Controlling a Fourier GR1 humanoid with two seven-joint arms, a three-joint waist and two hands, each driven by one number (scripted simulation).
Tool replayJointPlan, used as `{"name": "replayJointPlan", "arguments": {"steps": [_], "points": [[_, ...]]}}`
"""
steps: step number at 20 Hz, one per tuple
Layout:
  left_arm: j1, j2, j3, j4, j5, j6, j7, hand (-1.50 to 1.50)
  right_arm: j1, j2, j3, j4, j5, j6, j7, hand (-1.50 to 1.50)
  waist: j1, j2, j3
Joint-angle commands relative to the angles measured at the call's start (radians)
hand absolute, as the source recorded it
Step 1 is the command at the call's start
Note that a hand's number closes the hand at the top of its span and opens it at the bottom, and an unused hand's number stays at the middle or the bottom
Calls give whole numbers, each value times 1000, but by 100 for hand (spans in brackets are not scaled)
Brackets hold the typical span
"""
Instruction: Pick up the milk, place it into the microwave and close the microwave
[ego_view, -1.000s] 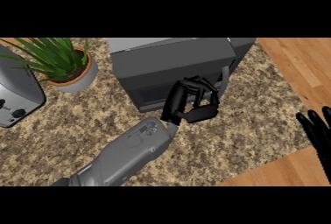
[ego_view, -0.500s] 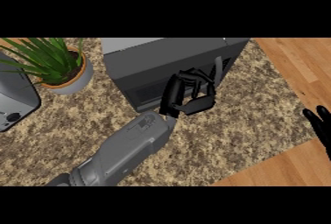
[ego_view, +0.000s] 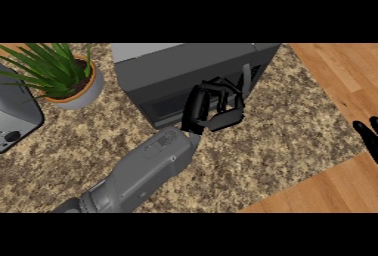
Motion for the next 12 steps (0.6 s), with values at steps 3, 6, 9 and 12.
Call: {"name": "replayJointPlan", "arguments": {"steps": [3,6,9,12], "points": [[-65,0,21,77,41,-19,-1,150,-14,-23,-17,-10,-40,-6,29,-150,-20,12,0],[-71,0,20,84,48,-15,-23,150,-15,-24,-14,-10,-49,-8,38,-150,-25,17,1],[-73,0,19,90,61,-24,-40,150,-22,-39,-27,-10,-60,-8,48,-150,-19,16,1],[-72,0,8,91,73,-19,-55,150,-28,-46,-31,-14,-78,-12,60,-150,-26,14,1]]}}
